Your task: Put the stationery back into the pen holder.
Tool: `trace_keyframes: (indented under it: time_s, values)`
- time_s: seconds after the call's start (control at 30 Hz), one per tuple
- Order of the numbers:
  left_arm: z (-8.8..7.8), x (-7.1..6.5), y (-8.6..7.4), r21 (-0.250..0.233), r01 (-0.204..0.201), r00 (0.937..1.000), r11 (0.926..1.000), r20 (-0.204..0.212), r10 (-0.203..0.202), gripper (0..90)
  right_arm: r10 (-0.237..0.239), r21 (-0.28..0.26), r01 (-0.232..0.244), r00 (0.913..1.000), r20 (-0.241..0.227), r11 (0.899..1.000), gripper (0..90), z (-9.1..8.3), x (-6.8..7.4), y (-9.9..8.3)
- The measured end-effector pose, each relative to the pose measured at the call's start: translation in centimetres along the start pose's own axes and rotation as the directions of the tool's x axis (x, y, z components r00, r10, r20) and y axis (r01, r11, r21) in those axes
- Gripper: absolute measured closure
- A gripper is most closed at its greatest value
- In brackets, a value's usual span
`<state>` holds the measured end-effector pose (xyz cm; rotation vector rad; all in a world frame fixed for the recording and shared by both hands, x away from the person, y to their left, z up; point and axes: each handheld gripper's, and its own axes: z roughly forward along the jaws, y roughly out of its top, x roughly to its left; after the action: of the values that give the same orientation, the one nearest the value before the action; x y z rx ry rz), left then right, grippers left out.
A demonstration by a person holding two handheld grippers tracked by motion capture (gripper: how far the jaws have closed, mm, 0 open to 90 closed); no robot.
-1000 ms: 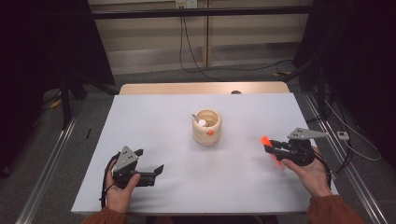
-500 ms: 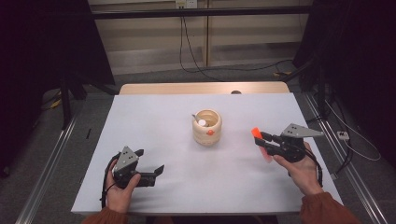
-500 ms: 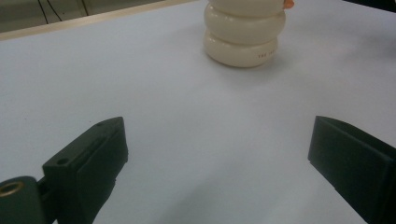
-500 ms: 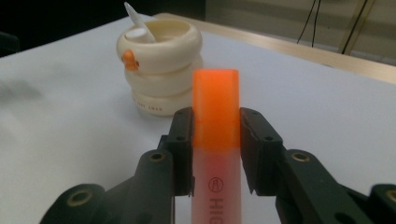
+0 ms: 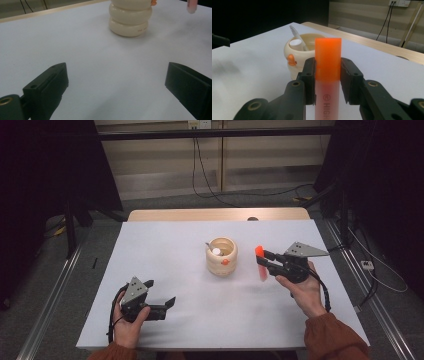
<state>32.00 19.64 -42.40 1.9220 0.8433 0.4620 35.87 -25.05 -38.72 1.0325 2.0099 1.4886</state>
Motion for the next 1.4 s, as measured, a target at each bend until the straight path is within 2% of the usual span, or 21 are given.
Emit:
trace_keyframes:
  time_s: [0.43,0.9,1.0,1.27,1.4]
  values:
    - [0.0,0.0,0.0,0.001,0.000,1.0000,1.0000,0.000,0.000,4.6,-0.004,-0.052,0.004,1.0000,-0.005,0.999,66.9,1.8,0.1,1.8]
    - [-0.1,0.1,0.0,0.001,0.003,1.0000,1.0000,-0.001,-0.003,4.6,-0.011,-0.149,0.004,0.9987,-0.050,0.989,66.9,5.0,1.2,6.0]
    - [-0.1,0.1,0.0,0.001,0.003,1.0000,1.0000,0.000,-0.003,4.6,-0.020,-0.152,0.014,0.9989,-0.043,0.988,66.9,5.8,1.3,6.4]
    - [-0.1,0.1,0.0,-0.001,0.008,1.0000,1.0000,0.002,-0.008,4.6,0.001,-0.171,-0.011,0.9985,-0.054,0.985,66.9,7.8,1.2,7.1]
    - [-0.1,0.1,0.0,-0.001,0.006,1.0000,1.0000,0.003,-0.006,4.6,0.009,-0.166,-0.019,0.9979,-0.063,0.986,66.9,8.8,1.2,6.7]
